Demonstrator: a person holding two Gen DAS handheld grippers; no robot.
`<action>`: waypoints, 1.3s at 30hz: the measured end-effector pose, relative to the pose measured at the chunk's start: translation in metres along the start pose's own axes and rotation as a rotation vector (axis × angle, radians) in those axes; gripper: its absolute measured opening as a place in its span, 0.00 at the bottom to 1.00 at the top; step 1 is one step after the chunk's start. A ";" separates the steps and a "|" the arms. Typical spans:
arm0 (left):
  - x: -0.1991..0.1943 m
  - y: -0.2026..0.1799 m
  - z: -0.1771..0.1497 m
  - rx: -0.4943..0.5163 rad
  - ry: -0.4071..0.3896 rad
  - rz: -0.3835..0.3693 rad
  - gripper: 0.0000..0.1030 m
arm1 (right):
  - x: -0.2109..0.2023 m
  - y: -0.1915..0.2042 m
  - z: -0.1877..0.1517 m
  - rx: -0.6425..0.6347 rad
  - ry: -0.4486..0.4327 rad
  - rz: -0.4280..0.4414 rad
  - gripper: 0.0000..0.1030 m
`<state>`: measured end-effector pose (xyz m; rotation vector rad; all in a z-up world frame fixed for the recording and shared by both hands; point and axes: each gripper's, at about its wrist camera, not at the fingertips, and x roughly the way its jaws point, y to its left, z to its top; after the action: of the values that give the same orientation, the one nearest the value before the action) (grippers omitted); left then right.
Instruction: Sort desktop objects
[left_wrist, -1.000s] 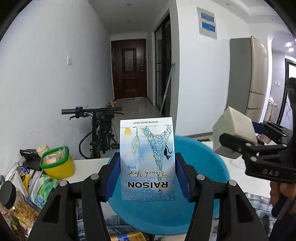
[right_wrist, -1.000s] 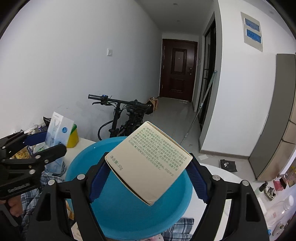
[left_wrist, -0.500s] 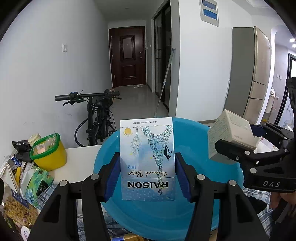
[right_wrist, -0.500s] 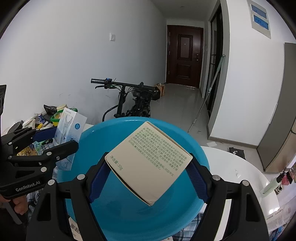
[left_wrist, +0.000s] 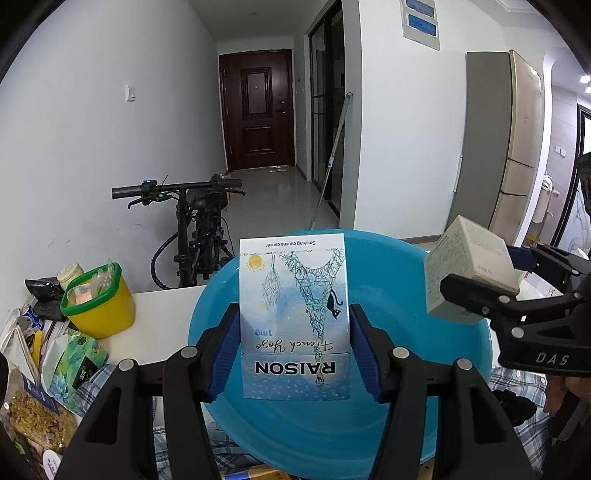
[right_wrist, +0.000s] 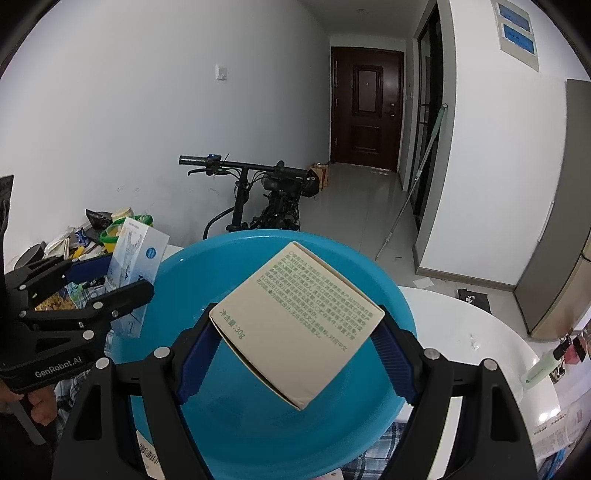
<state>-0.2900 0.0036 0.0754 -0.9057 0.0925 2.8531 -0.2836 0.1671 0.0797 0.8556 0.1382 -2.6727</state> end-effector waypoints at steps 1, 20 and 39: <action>-0.001 0.000 0.000 -0.001 -0.002 0.001 0.57 | 0.000 0.001 0.000 -0.003 0.001 0.002 0.76; -0.002 0.000 0.001 0.003 -0.007 -0.007 0.57 | -0.004 -0.003 0.002 0.003 -0.002 -0.002 0.76; 0.000 -0.002 0.001 0.015 0.000 -0.008 0.57 | -0.007 -0.007 0.002 0.003 0.001 0.002 0.76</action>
<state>-0.2899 0.0059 0.0759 -0.9008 0.1091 2.8412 -0.2817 0.1749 0.0855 0.8580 0.1344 -2.6715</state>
